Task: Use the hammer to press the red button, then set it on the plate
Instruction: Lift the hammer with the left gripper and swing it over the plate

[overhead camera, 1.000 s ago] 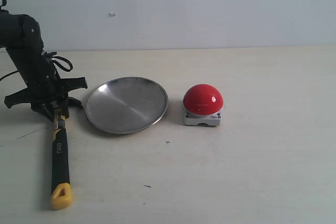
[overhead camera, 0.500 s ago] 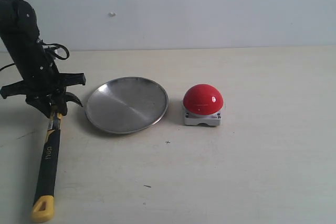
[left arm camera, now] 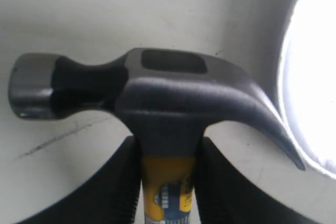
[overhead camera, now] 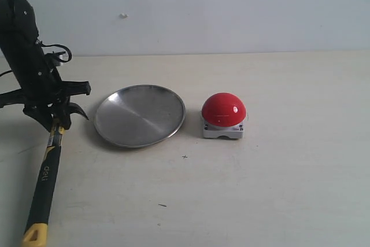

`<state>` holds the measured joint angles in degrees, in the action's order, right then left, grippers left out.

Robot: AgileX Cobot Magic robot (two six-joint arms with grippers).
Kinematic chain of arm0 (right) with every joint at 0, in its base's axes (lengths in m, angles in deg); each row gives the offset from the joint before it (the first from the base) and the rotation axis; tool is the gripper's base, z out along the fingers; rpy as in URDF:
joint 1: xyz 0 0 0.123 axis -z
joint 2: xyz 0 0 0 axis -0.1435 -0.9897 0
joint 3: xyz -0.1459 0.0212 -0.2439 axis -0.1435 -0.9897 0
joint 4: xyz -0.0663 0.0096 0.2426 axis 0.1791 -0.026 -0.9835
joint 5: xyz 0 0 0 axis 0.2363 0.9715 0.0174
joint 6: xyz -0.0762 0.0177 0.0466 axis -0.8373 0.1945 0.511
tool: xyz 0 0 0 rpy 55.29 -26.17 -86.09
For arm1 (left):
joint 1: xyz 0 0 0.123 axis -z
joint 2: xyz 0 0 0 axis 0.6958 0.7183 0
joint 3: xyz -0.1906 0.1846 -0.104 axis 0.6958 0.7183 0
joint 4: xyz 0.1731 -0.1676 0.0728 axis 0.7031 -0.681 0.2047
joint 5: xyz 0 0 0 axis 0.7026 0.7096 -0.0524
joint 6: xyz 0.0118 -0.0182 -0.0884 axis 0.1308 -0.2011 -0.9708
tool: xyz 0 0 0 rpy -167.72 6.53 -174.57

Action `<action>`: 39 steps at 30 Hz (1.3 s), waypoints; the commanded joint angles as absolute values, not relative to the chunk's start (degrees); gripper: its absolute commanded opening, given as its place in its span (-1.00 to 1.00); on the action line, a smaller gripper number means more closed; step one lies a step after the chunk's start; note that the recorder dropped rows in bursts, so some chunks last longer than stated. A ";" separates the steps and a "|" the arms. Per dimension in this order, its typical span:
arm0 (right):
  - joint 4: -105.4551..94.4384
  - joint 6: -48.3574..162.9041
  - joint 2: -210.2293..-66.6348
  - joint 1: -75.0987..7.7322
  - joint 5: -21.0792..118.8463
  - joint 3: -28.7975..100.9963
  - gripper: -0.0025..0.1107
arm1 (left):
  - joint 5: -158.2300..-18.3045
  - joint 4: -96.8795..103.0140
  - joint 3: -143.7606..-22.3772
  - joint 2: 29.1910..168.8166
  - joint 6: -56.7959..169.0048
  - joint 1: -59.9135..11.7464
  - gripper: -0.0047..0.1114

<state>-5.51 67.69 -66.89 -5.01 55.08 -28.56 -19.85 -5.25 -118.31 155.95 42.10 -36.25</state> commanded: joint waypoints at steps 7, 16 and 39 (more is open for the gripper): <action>-5.51 67.65 -66.63 -4.75 54.75 -28.80 -0.96 | -18.30 -11.95 -121.15 154.58 49.08 -38.70 -0.92; -5.51 67.65 -66.63 -4.75 54.75 -28.80 -0.96 | -18.30 -22.34 -121.15 154.58 57.65 -41.33 -0.92; -5.51 67.65 -66.63 -4.75 54.75 -28.80 -0.96 | -18.30 -51.58 -120.89 153.70 77.48 -44.65 -0.92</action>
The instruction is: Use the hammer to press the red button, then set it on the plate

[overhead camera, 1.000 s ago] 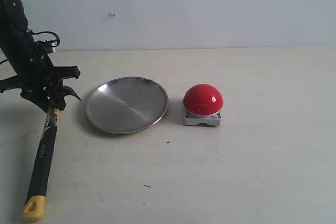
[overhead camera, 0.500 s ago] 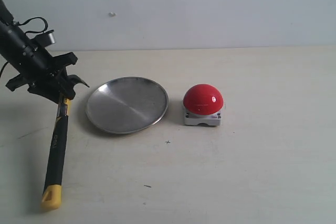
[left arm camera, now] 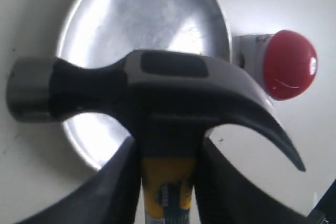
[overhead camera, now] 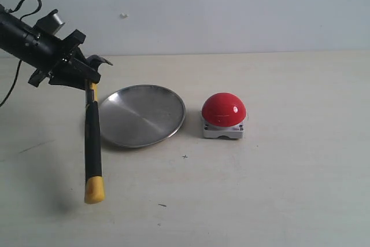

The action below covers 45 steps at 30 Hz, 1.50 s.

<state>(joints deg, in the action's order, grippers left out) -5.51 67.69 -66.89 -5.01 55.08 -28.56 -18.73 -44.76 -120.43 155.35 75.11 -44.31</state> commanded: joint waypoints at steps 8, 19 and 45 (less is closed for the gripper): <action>-5.51 67.65 -66.63 -4.75 54.75 -28.80 -0.96 | -18.30 -66.07 -116.28 153.60 87.52 -44.65 -0.92; -5.51 67.65 -66.63 -4.75 54.75 -28.80 -0.96 | -18.30 -75.79 -111.00 153.38 95.19 -43.49 -0.92; -5.51 80.50 -66.63 -4.75 16.86 -28.80 -0.96 | -18.30 -79.01 -111.00 153.38 96.80 -38.78 -0.92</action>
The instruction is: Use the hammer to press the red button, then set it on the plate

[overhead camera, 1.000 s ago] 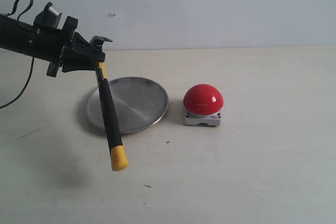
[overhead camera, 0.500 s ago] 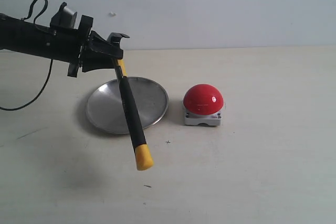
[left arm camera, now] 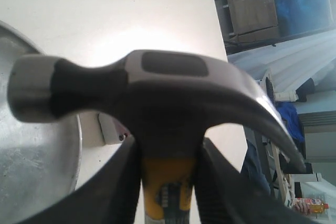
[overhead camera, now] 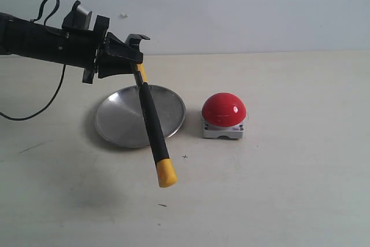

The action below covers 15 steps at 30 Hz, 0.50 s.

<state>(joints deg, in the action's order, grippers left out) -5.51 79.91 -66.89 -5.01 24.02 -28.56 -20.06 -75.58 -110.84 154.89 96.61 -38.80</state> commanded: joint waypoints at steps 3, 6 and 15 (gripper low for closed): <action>-5.51 80.63 -66.63 -4.75 15.74 -28.80 -0.96 | -18.30 -78.92 -111.00 153.38 97.05 -38.78 -0.92; -7.65 79.89 -66.63 -4.75 13.35 -28.80 -0.96 | -18.30 -78.92 -111.00 153.38 97.05 -38.78 -0.92; -3.97 81.68 -87.43 -4.89 29.69 -13.92 -0.96 | -18.30 -79.02 -111.00 153.38 97.05 -38.78 -0.92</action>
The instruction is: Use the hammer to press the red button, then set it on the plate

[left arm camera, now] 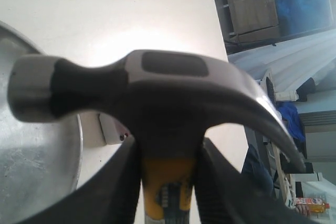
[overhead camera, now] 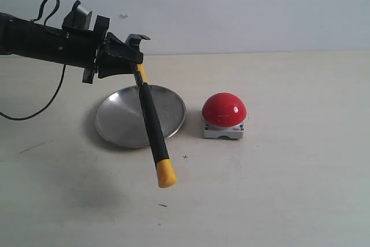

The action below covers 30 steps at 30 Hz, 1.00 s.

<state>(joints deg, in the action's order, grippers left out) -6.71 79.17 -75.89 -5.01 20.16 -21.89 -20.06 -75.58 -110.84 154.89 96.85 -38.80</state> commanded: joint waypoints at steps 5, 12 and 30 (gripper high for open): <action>-0.47 81.57 -103.76 -4.89 37.57 -3.76 -0.96 | -18.30 -79.93 -111.00 153.38 97.31 -38.78 -0.92; 3.93 81.57 -116.79 -4.89 52.36 2.45 -0.96 | -18.30 -79.94 -111.00 153.38 98.29 -38.78 -0.92; -27.84 39.27 -139.48 -4.89 93.88 19.86 -0.44 | -18.30 -79.67 -111.00 153.38 98.08 -38.78 -0.92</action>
